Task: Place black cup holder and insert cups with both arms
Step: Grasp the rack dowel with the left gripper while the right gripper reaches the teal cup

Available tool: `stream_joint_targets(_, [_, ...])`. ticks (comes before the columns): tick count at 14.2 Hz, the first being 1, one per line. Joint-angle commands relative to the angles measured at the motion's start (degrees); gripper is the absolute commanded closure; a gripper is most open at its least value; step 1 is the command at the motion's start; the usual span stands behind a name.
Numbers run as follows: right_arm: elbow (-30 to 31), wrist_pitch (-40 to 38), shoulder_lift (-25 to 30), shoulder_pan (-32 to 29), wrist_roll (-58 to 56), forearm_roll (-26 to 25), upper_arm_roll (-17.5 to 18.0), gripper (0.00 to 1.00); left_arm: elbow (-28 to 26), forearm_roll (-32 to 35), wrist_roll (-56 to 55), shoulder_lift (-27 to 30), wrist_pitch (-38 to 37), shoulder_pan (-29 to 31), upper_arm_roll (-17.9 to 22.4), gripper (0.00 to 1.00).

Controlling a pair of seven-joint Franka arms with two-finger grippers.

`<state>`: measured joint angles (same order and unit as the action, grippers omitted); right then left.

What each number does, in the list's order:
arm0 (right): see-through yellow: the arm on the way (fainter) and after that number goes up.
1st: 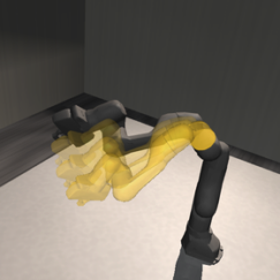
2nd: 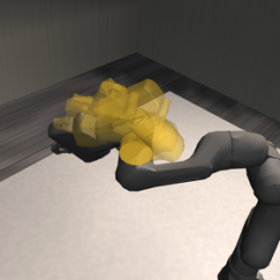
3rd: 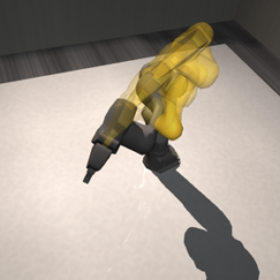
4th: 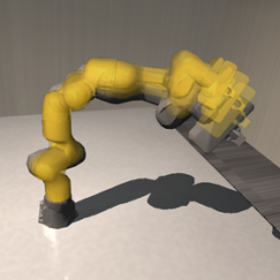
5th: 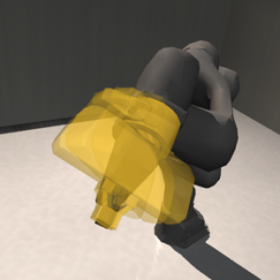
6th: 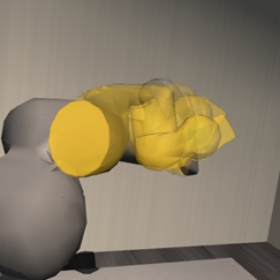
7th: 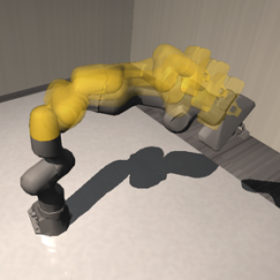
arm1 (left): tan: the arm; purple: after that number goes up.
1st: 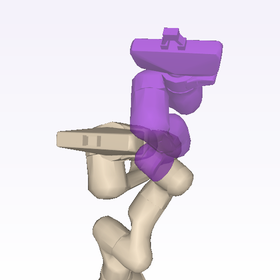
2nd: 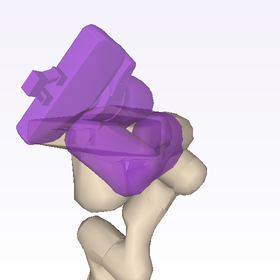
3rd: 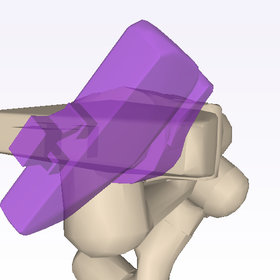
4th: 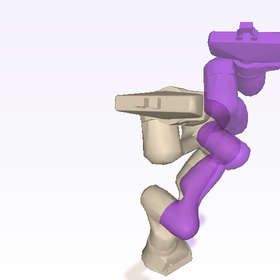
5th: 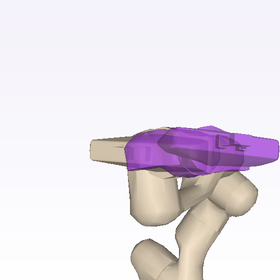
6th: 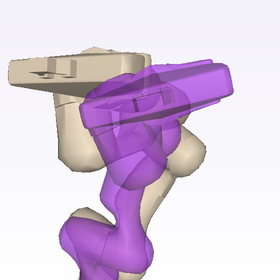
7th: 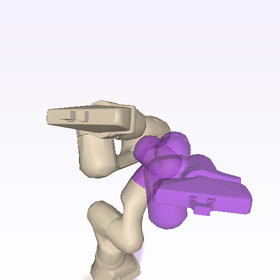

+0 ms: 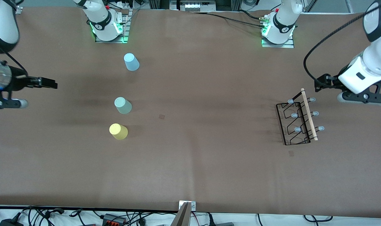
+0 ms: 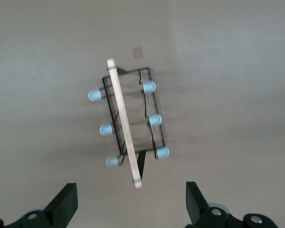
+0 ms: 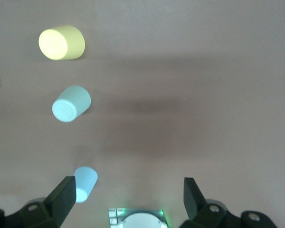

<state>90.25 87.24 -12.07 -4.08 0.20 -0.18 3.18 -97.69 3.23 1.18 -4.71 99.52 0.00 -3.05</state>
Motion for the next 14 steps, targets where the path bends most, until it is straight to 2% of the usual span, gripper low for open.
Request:
stream_joint_targets(1, [10.08, 11.59, 2.83, 1.53, 1.38, 0.62, 0.16, 0.00, -7.84, -0.33, 0.14, -0.65, 12.31, 0.44, 0.14, 0.00])
stream_joint_targets(4, [22.65, 25.91, 5.38, 2.76, 5.51, 0.97, 0.34, 0.00, -15.41, -0.24, -4.51, -0.91, 22.19, 1.75, 0.06, 0.05])
stream_joint_targets(6, [27.59, 32.19, 5.74, 5.12, 7.17, 1.76, 0.34, 0.00, -18.41, -0.33, -5.84, -1.26, 25.71, 2.80, 0.06, 0.05])
stream_joint_targets(8, [28.14, 33.26, 5.22, 8.99, 14.79, 1.76, 0.34, 0.00, -20.61, -0.24, -5.84, -2.14, 29.49, 4.65, -0.03, 0.05])
stream_joint_targets(11, [28.22, 35.36, 4.08, 12.07, 23.41, 1.76, 0.34, 0.00, -22.90, -0.33, -7.59, -3.02, 31.26, 5.53, -0.12, 0.13])
stream_joint_targets(14, [28.75, 38.26, 3.02, 14.54, 30.02, 1.76, 0.34, 0.00, -22.90, -0.50, -8.39, -4.95, 31.26, 5.53, -0.47, 0.29])
